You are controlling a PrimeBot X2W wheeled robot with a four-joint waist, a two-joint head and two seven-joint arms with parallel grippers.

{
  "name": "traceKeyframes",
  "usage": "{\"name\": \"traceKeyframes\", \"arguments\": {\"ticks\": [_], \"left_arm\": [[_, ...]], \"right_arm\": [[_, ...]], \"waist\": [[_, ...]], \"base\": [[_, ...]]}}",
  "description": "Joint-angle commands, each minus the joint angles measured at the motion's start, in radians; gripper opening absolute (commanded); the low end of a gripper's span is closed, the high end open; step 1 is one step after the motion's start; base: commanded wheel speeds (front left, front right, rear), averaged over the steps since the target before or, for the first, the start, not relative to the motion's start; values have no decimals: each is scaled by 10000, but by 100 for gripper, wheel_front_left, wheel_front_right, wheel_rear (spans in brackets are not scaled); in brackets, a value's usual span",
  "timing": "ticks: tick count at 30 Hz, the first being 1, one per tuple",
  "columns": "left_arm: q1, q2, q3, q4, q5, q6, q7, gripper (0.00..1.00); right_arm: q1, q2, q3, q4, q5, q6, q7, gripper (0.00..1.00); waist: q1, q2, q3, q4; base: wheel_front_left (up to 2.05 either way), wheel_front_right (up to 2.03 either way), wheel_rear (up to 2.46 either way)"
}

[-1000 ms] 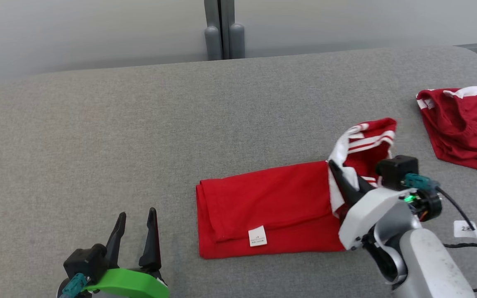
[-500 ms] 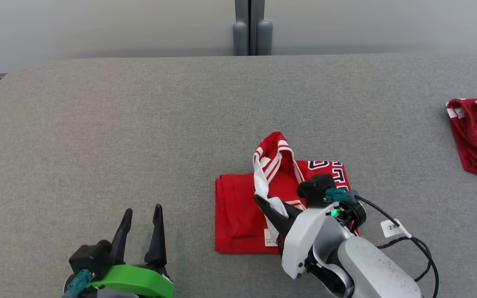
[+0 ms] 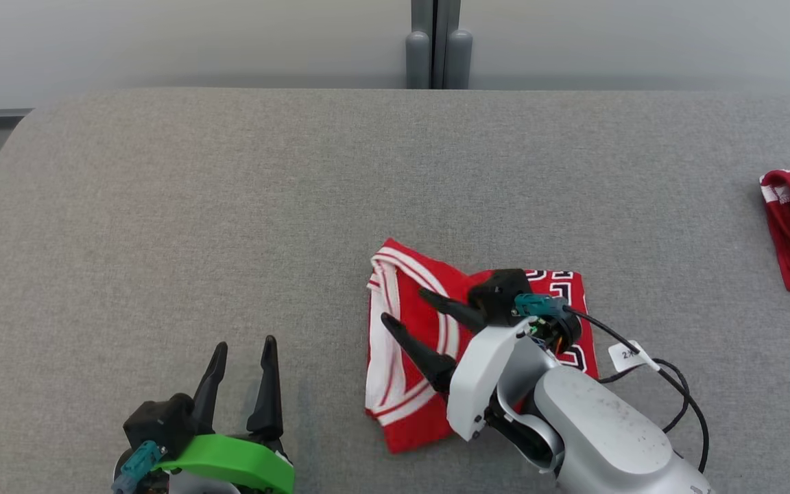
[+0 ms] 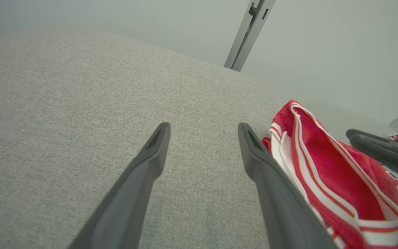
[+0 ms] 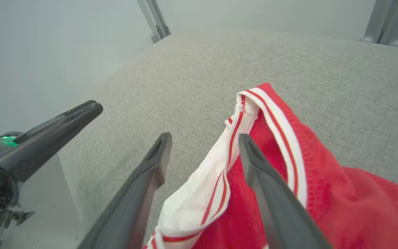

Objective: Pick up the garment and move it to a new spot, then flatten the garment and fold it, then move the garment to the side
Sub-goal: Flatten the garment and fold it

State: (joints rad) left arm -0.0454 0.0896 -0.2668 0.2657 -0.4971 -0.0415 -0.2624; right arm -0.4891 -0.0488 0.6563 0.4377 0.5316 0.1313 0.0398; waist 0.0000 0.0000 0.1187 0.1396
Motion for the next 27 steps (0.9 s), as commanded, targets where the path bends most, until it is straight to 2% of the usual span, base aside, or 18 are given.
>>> {"name": "traceKeyframes", "arguments": {"ticks": [1, 5, 9, 20, 27], "left_arm": [[-63, -17, 31, 30, 61, -39, -30, 100], [32, -39, 32, 39, 127, -83, -30, 100], [96, -56, 46, -46, 207, -107, -30, 100], [-105, -109, -68, -191, 627, -292, -30, 100], [327, -220, 398, -361, 895, -341, -30, 100]], "right_arm": [[-175, -40, -2, -26, -30, -11, -206, 100], [-348, -40, -297, -220, -270, -13, -689, 100], [-352, -38, -1027, -380, -983, -13, -1132, 100], [1051, -35, -4213, -1038, -3550, -11, -2162, 100], [2697, -33, -5990, -1281, -4369, -13, -2722, 100]], "waist": [[0, 0, -65, -66], [0, 0, -193, -234], [0, 0, -300, -418], [0, 0, -714, -816], [0, 0, -1141, -1105]], "base": [[0, 0, 0], [0, 0, 0], [0, 0, 0], [0, 0, 0], [0, 0, 0]]}}
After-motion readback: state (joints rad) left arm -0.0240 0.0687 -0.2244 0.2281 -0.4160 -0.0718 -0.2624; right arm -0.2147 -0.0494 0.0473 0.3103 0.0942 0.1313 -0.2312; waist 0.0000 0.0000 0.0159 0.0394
